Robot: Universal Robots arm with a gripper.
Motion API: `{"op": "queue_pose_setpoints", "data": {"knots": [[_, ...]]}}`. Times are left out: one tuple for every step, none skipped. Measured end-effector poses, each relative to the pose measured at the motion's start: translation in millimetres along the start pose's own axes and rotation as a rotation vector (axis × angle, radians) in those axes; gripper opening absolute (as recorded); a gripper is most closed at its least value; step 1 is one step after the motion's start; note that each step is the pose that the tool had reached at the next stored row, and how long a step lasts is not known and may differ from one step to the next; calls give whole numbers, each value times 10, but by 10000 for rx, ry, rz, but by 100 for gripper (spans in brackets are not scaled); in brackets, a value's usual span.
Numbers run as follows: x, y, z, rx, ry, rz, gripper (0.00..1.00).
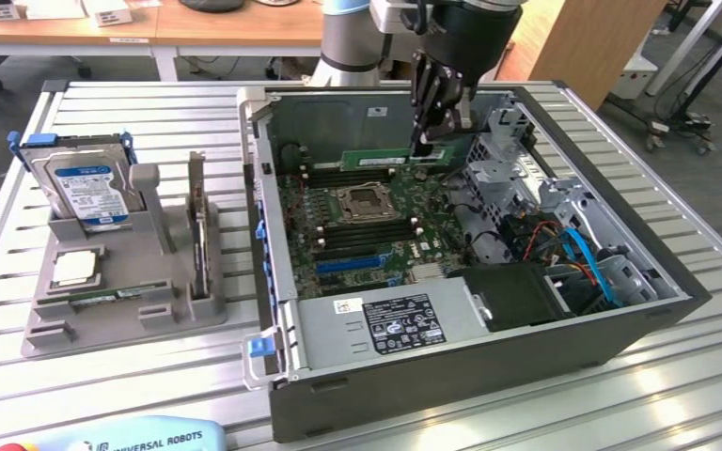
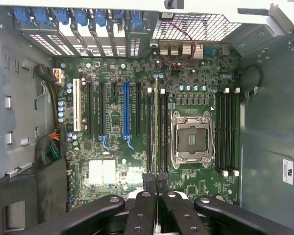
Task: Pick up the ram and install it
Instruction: 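Pick up the ram and move it above insertion slot, then insert the ram into the slot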
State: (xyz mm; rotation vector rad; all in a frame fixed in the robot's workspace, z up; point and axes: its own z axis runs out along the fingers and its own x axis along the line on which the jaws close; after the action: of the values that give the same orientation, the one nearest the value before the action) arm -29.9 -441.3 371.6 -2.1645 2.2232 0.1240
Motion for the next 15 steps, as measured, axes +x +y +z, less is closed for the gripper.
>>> {"op": "queue_pose_setpoints", "data": {"knots": [[0, 0, 1, 0, -2, 0, 12], [0, 0, 1, 0, -2, 0, 12], [0, 0, 1, 0, -1, 0, 12], [0, 0, 1, 0, -2, 0, 12], [0, 0, 1, 0, -2, 0, 12], [0, 0, 1, 0, -2, 0, 12], [0, 0, 1, 0, -2, -1, 12], [0, 0, 1, 0, -1, 0, 12], [0, 0, 5, 1, -3, 0, 12], [0, -1, 11, 1, -4, 0, 12], [1, -1, 18, 1, -4, 0, 12], [2, -1, 26, 1, -2, 0, 12], [3, -1, 35, 0, -2, 0, 12], [4, -2, 46, 1, -2, -1, 12], [5, -2, 57, 0, -2, 0, 12]]}}
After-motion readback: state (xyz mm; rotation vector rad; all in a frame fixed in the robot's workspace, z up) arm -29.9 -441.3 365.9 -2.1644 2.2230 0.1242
